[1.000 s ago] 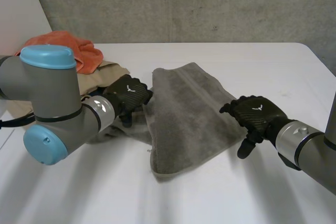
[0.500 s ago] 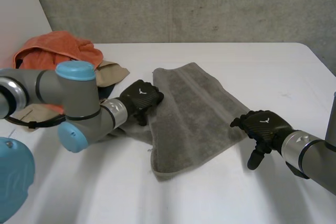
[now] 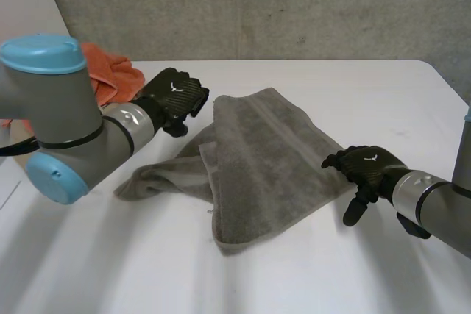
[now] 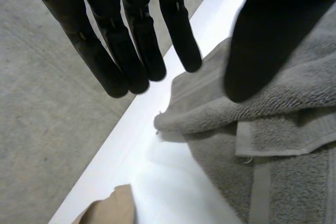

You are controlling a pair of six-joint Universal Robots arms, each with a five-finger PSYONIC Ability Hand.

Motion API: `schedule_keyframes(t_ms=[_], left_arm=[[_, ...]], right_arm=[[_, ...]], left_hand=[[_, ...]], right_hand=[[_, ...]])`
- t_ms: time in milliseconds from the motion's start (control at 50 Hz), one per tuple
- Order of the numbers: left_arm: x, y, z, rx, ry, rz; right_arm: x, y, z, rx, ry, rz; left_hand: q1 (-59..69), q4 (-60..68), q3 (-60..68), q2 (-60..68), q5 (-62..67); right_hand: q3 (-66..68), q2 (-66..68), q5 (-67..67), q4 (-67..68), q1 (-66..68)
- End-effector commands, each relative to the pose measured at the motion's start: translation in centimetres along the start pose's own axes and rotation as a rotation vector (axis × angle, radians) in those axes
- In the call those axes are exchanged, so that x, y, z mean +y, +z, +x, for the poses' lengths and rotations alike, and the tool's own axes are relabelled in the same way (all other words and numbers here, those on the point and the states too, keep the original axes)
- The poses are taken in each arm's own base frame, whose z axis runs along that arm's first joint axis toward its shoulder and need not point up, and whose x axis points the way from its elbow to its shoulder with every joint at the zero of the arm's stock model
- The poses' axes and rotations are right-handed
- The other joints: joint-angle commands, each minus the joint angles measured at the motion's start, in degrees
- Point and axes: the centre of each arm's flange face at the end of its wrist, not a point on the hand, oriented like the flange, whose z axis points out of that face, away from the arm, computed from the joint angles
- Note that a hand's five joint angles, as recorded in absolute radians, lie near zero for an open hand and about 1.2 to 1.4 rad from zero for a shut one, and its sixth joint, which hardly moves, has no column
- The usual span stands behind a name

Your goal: Fold the laundry.

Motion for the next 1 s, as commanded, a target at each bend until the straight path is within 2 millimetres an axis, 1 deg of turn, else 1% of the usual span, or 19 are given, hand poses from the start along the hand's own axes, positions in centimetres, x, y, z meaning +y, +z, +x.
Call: schedule_keyframes(t_ms=[20,80,120,220,380,460,680,700,740,760,780,820,840,880,900,920,940,960,1000], left_arm=[[4.2,1.9,0.5,0.081,-0.098,-0.088],[5.9,2.5,0.9,0.107,-0.145,-0.164],[6.4,2.8,1.1,0.121,-0.166,-0.186],[7.4,4.2,1.8,0.131,-0.207,-0.186],[7.5,6.1,2.7,0.124,-0.235,-0.112],[7.6,6.6,3.4,0.127,-0.235,-0.102],[7.8,7.4,5.3,0.163,-0.221,-0.106],[7.9,7.5,5.5,0.167,-0.212,-0.105],[7.9,7.7,5.6,0.165,-0.195,-0.103],[7.8,7.7,5.6,0.157,-0.171,-0.1],[7.6,7.7,5.5,0.149,-0.149,-0.098],[6.0,7.2,4.3,0.088,-0.087,-0.096],[4.5,6.4,3.3,0.037,-0.054,-0.098],[2.7,5.3,2.4,-0.008,-0.031,-0.092],[1.8,4.6,2.0,-0.027,-0.024,-0.087],[0.1,3.1,1.3,-0.057,-0.008,-0.073],[-0.8,2.3,1.2,-0.064,0.002,-0.062],[-2.2,0.7,1.0,-0.071,0.029,-0.044],[-3.3,-0.8,0.8,-0.076,0.064,-0.031]], right_arm=[[0.4,-0.1,-0.6,-0.015,0.007,-0.018],[0.4,-0.1,-0.4,-0.013,0.01,-0.016],[0.4,-0.1,-0.4,-0.011,0.01,-0.015],[0.6,-0.2,-0.4,-0.012,0.013,-0.021],[1.1,-0.2,-0.6,-0.009,0.009,-0.027],[1.2,-0.2,-0.5,-0.008,0.005,-0.028],[1.2,-0.1,-0.3,-0.005,0.003,-0.028],[1.2,-0.1,-0.3,-0.007,0.003,-0.029],[1.2,-0.1,-0.3,-0.005,0.003,-0.028],[1.2,-0.1,-0.2,-0.002,0.003,-0.029],[1.2,-0.2,-0.2,-0.002,0.003,-0.028],[1.1,-0.2,-0.2,-0.001,0.004,-0.026],[1.0,-0.2,-0.1,0.002,0.002,-0.021],[1.0,-0.2,-0.1,0.003,0.005,-0.019],[0.9,-0.2,-0.1,0.001,0.008,-0.019],[0.9,-0.1,-0.2,0.0,0.007,-0.017],[0.8,-0.1,-0.2,0.002,0.007,-0.017],[0.7,-0.1,-0.4,-0.002,0.009,-0.015],[0.5,0.0,-0.5,-0.003,0.013,-0.013]], left_hand=[[-3.24,-5.71,-5.83,-5.61,-5.83],[-3.41,-5.88,-6.0,-5.78,-6.0],[-3.58,-6.05,-6.17,-5.95,-6.17],[-4.25,-6.72,-6.84,-6.63,-6.84],[-8.1,-10.57,-10.69,-10.48,-10.69],[-11.82,-14.29,-14.41,-14.19,-14.41],[-10.65,-13.12,-13.24,-13.02,-13.24],[-6.81,-9.28,-9.4,-9.19,-9.41],[6.61,4.14,4.02,4.23,4.02],[26.5,24.03,23.91,24.12,23.91],[35.01,32.53,32.42,32.63,32.41],[35.09,32.62,32.5,32.72,32.5],[35.09,32.62,32.5,32.72,32.5],[35.09,32.62,32.5,32.72,32.5],[35.09,32.62,32.5,32.72,32.5],[35.09,32.62,32.5,32.72,32.5],[35.09,32.62,32.5,32.72,32.5],[35.09,32.62,32.5,32.72,32.5],[35.09,32.62,32.5,32.72,32.5]], right_hand=[[-0.18,-1.98,0.97,-0.52,-1.0],[-0.19,-1.98,0.97,-0.52,-1.01],[-0.02,-1.81,1.13,-0.36,-0.84],[-0.02,-1.81,1.13,-0.36,-0.84],[-0.02,-1.81,1.13,-0.36,-0.84],[0.15,-1.64,1.3,-0.19,-0.67],[0.15,-1.64,1.3,-0.19,-0.67],[0.15,-1.64,1.3,-0.19,-0.67],[0.15,-1.64,1.3,-0.19,-0.67],[0.15,-1.64,1.3,-0.19,-0.67],[0.15,-1.64,1.3,-0.19,-0.67],[0.15,-1.64,1.3,-0.19,-0.67],[0.15,-1.64,1.3,-0.19,-0.67],[-0.02,-1.81,1.14,-0.35,-0.84],[-0.02,-1.81,1.13,-0.36,-0.84],[-0.35,-2.15,0.8,-0.69,-1.17],[-0.69,-2.48,0.46,-1.03,-1.51],[-2.02,-3.82,-0.87,-2.36,-2.84],[-2.87,-4.67,-1.72,-3.21,-3.69]])
